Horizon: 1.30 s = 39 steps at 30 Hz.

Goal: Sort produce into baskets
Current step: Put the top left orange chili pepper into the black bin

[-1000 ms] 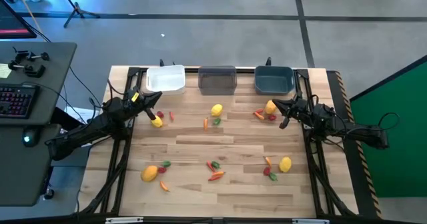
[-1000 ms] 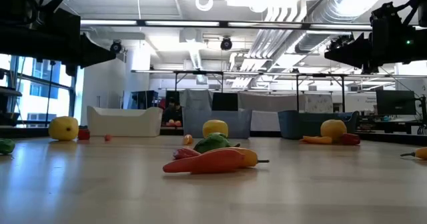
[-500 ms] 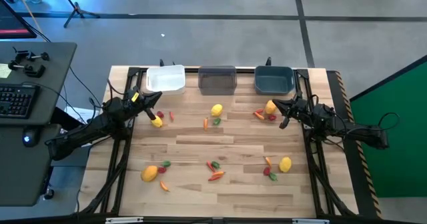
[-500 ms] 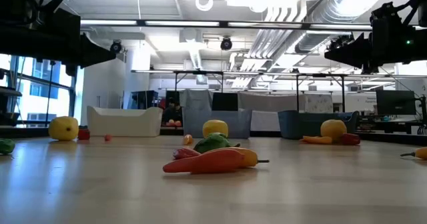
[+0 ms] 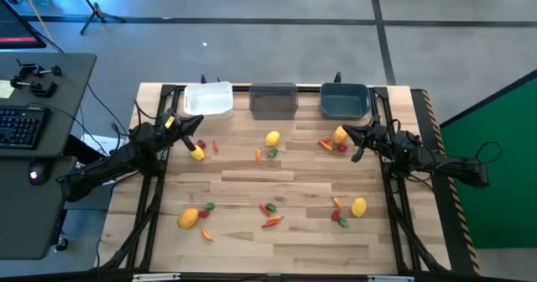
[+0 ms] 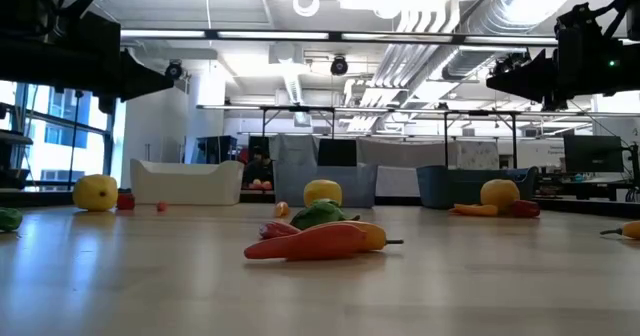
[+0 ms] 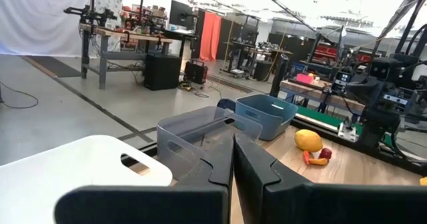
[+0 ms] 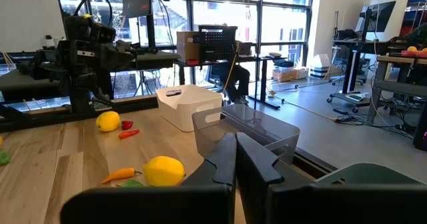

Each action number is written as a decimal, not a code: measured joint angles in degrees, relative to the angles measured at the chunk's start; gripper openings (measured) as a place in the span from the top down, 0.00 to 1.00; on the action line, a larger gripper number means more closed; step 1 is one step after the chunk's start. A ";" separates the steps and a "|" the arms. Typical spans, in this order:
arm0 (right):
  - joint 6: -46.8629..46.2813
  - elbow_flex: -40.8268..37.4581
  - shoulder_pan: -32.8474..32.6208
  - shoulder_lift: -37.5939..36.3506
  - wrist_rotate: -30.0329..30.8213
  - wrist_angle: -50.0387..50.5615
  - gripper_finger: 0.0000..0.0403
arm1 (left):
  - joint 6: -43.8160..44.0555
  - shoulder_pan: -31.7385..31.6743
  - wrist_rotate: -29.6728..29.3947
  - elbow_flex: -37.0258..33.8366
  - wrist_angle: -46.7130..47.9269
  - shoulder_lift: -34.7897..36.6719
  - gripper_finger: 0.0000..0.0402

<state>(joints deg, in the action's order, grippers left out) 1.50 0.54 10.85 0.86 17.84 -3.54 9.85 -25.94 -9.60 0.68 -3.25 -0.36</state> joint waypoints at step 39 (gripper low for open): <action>0.00 -0.02 0.00 0.00 0.01 -0.01 1.00 | 28.53 6.81 10.18 29.45 15.17 -40.35 0.99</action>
<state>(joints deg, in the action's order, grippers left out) 1.50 0.51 10.85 0.86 17.85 -3.55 38.38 -19.13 0.57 30.13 11.92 -40.71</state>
